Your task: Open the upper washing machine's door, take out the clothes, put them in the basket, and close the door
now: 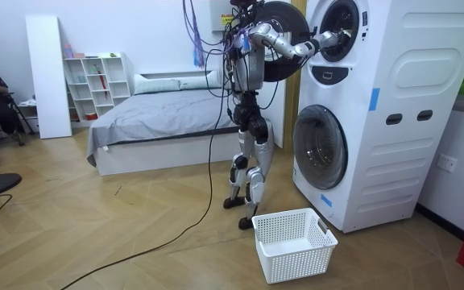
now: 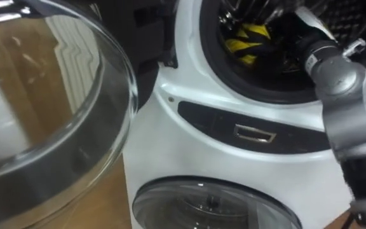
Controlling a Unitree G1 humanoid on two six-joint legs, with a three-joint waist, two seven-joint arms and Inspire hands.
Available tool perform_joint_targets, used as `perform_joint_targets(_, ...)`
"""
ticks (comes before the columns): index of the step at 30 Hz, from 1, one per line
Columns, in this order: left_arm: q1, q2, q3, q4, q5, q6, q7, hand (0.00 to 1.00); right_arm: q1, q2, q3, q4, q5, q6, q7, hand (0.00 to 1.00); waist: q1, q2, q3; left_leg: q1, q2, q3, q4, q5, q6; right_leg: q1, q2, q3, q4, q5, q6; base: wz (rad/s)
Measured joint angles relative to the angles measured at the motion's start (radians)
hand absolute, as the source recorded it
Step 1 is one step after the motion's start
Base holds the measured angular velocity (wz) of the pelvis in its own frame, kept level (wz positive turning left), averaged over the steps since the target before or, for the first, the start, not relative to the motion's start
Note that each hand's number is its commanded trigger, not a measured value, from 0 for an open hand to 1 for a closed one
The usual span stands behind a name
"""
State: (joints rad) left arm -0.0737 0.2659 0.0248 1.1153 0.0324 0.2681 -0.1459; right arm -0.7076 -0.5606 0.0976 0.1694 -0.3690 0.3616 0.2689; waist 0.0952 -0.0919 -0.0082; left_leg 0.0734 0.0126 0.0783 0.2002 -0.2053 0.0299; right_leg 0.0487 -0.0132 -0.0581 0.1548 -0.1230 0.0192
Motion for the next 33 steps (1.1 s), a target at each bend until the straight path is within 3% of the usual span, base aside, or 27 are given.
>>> perform_joint_targets(5,0.003,-0.002,0.014,-0.010,0.000,-0.021,-0.002,0.00,0.126,0.000,-0.009,-0.234,-0.065,0.000,0.013,1.00,-0.014,0.006,-0.0050,0.011,0.000,0.013,-0.004,0.000,0.000,0.004,0.000,-0.001,0.001,0.000,0.000,-0.07)
perform_joint_targets(9,0.015,-0.002,0.022,-0.013,-0.001,-0.042,0.008,0.00,0.232,0.001,-0.023,-0.373,-0.064,-0.001,0.019,1.00,-0.038,0.016,-0.0044,0.025,0.000,0.020,-0.020,0.000,0.000,0.007,0.000,0.004,0.001,0.000,0.000,-0.07)
perform_joint_targets(13,0.044,-0.004,0.074,-0.014,-0.002,-0.063,0.009,0.00,0.264,0.010,-0.064,-0.446,-0.064,-0.002,0.041,1.00,-0.074,0.023,-0.0024,0.026,-0.001,0.029,-0.035,0.000,0.000,-0.001,-0.001,0.002,0.001,0.000,0.000,-0.04)
perform_joint_targets(17,0.103,-0.007,0.080,-0.046,0.000,-0.072,0.009,0.00,0.303,0.011,-0.103,-0.540,-0.056,-0.002,0.049,1.00,-0.093,0.025,-0.0004,0.019,-0.001,0.035,-0.040,-0.003,-0.003,-0.015,0.002,0.015,0.017,0.001,-0.002,-0.11)
perform_joint_targets(29,0.208,-0.011,0.077,-0.142,0.006,-0.083,0.041,0.00,0.481,0.048,-0.171,-0.660,0.002,-0.025,0.032,1.00,-0.098,0.023,0.0002,0.026,0.012,0.061,-0.045,-0.006,-0.009,-0.023,0.016,0.026,0.017,0.004,-0.005,-0.06)
perform_joint_targets(33,0.214,-0.021,0.077,-0.143,0.010,-0.106,0.046,0.00,0.562,0.089,-0.212,-0.697,0.023,-0.045,0.029,1.00,-0.098,0.035,0.0063,0.025,0.014,0.071,-0.050,-0.007,-0.010,-0.030,0.018,0.028,0.017,0.004,-0.006,-0.07)
